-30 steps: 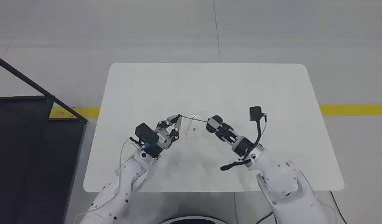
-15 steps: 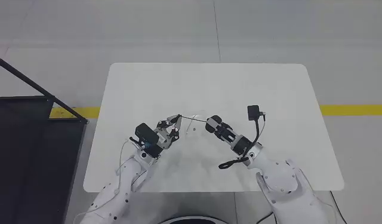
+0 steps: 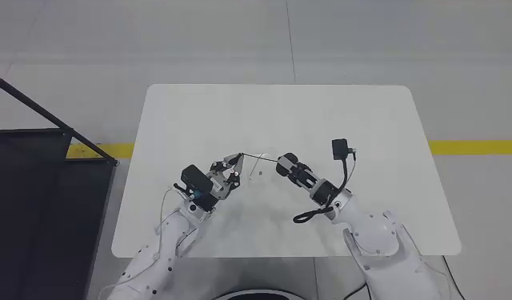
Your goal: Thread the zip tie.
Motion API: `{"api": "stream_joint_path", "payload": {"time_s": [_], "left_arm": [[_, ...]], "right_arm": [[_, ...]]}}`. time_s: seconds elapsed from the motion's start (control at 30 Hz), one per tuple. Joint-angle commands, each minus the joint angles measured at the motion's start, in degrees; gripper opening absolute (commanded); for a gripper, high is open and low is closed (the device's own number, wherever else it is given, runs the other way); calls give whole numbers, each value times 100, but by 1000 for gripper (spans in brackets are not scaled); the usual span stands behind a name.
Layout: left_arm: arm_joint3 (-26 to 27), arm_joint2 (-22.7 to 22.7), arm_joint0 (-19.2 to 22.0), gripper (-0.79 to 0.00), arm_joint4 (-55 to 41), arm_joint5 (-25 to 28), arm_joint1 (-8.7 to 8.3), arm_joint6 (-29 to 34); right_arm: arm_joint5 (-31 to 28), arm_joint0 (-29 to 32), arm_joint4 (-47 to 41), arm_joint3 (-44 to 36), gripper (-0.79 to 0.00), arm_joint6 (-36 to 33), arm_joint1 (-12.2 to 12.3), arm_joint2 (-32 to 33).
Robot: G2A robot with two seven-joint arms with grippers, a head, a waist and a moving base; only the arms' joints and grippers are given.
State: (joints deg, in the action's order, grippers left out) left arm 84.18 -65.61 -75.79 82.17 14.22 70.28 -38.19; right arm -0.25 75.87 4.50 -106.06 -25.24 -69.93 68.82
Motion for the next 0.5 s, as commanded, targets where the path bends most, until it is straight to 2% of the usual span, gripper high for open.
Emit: {"api": "stream_joint_path", "payload": {"time_s": [0.0, 0.47], "left_arm": [[0, 0, 0, -785, 0, 0, 0, 0], [0, 0, 0, -785, 0, 0, 0, 0]], "right_arm": [[9, -2, 1, 2, -785, -8, -1, -1], [-19, 15, -44, -6, -785, -26, -3, 32]]}}
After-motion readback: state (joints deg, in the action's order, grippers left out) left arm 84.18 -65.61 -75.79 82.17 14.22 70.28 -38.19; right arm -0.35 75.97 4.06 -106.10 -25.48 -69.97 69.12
